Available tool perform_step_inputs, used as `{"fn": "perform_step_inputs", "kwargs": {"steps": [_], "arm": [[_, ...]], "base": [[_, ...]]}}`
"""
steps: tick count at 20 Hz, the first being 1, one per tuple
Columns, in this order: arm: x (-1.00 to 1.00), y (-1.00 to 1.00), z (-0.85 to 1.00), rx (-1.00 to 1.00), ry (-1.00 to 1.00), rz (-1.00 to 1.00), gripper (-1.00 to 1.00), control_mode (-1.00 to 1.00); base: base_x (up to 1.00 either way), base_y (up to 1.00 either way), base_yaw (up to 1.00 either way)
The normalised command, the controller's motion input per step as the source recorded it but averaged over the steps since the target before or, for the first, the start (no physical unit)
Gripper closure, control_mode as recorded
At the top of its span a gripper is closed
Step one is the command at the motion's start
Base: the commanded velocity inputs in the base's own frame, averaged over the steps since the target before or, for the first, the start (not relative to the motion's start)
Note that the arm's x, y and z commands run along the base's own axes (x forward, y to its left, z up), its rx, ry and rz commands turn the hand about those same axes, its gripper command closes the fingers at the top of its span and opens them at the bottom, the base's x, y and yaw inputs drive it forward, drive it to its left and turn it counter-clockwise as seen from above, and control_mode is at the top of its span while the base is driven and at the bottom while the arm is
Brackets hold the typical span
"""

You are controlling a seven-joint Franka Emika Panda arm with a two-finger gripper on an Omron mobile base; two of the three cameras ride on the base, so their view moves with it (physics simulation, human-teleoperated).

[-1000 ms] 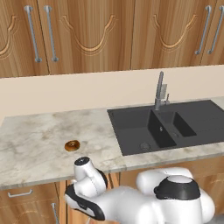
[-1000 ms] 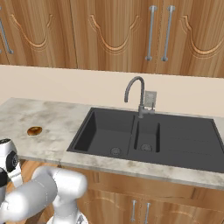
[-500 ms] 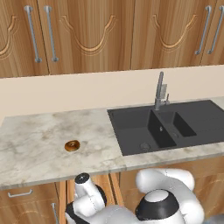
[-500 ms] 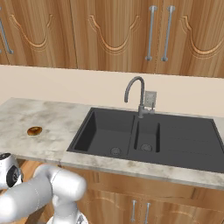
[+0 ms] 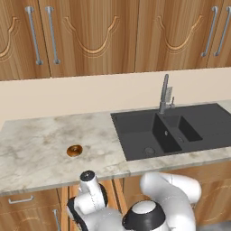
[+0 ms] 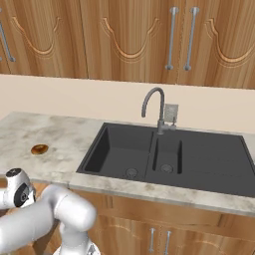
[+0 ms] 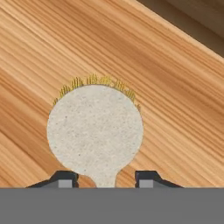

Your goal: Pick the dish brush from the drawer and place it on the counter.

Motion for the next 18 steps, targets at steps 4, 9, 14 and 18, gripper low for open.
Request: {"fn": "perform_step_inputs", "kwargs": {"steps": [4, 9, 14, 18], "arm": [[-0.97, -0.98, -0.92, 0.02, 0.03, -0.12, 1.00, -1.00], [-0.81, -0.46, -0.23, 0.01, 0.06, -0.03, 1.00, -1.00], [-0.21, -0.06, 0.76, 0.11, 0.12, -0.02, 1.00, -1.00], [0.00, 0.13, 1.00, 0.15, 0.11, -0.13, 1.00, -1.00]], "base": [[0.00, 0.00, 0.00], [0.00, 0.00, 0.00], [0.00, 0.00, 0.00], [0.00, 0.00, 0.00]]}}
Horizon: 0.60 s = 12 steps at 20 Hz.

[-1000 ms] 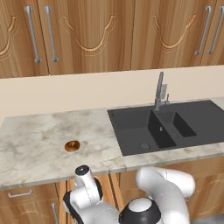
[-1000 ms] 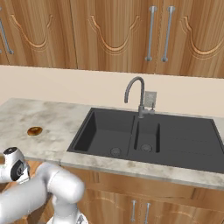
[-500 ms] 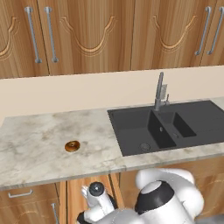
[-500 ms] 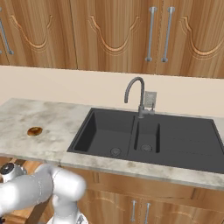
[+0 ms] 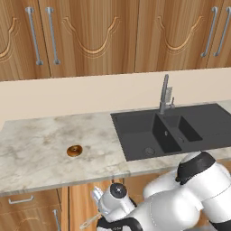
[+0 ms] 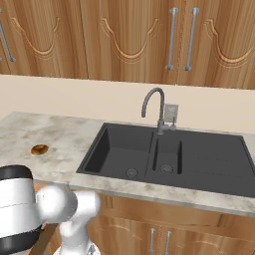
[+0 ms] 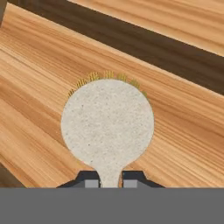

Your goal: Pick the dish brush from the drawer and place it on the counter.

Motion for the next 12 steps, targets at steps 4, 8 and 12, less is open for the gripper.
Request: {"fn": "perform_step_inputs", "kwargs": {"steps": [4, 8, 12], "arm": [[-0.04, 0.14, 1.00, 0.15, 0.04, -0.15, 1.00, -1.00], [-0.18, 0.01, 1.00, 0.15, 0.00, -0.11, 1.00, -1.00], [-0.03, 0.04, 1.00, 0.15, -0.01, -0.07, 1.00, -1.00]], "base": [[0.00, 0.00, 0.00], [0.00, 0.00, 0.00], [0.00, 0.00, 0.00]]}}
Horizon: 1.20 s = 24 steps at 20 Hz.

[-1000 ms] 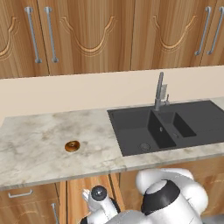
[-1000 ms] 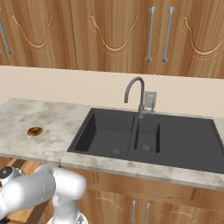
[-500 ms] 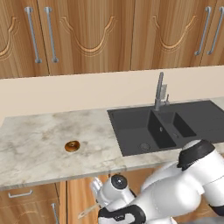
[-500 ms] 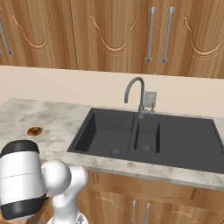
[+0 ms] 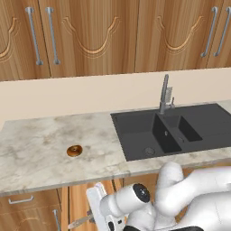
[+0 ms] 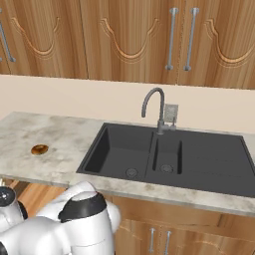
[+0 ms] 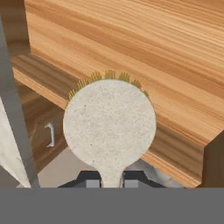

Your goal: Pick the dish brush from the drawer and place it on the counter.

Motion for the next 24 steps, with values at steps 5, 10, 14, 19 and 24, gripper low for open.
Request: {"fn": "perform_step_inputs", "kwargs": {"steps": [5, 10, 14, 19, 24], "arm": [[0.34, 0.24, 1.00, 0.03, -0.15, -0.15, 1.00, -1.00], [0.59, 0.26, 1.00, 0.00, -0.20, -0.24, 1.00, -1.00], [0.48, 0.02, 1.00, -0.13, -0.09, -0.33, 1.00, -1.00], [0.92, 0.03, 0.61, -0.53, 0.23, -0.35, 1.00, -1.00], [0.75, -0.15, -0.01, -0.56, 0.51, -0.26, 1.00, -1.00]], "base": [[0.00, 0.00, 0.00], [0.00, 0.00, 0.00], [0.00, 0.00, 0.00], [0.00, 0.00, 0.00], [0.00, 0.00, 0.00]]}}
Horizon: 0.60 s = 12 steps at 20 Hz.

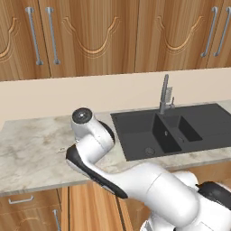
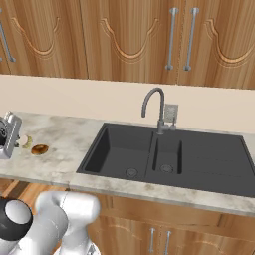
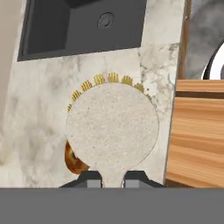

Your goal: Pick the dish brush from the drawer and place it on the counter.

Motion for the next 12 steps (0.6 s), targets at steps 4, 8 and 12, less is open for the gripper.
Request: {"fn": "perform_step_inputs", "kwargs": {"steps": [4, 8, 12], "arm": [[0.31, -0.39, -0.65, -0.45, 0.48, -0.13, 1.00, -1.00], [0.18, -0.44, -0.99, -0.31, 0.22, -0.07, 1.00, -1.00], [0.29, -0.44, -1.00, -0.19, 0.10, -0.03, 1.00, -1.00]], "base": [[0.00, 0.00, 0.00], [0.00, 0.00, 0.00], [0.00, 0.00, 0.00]]}}
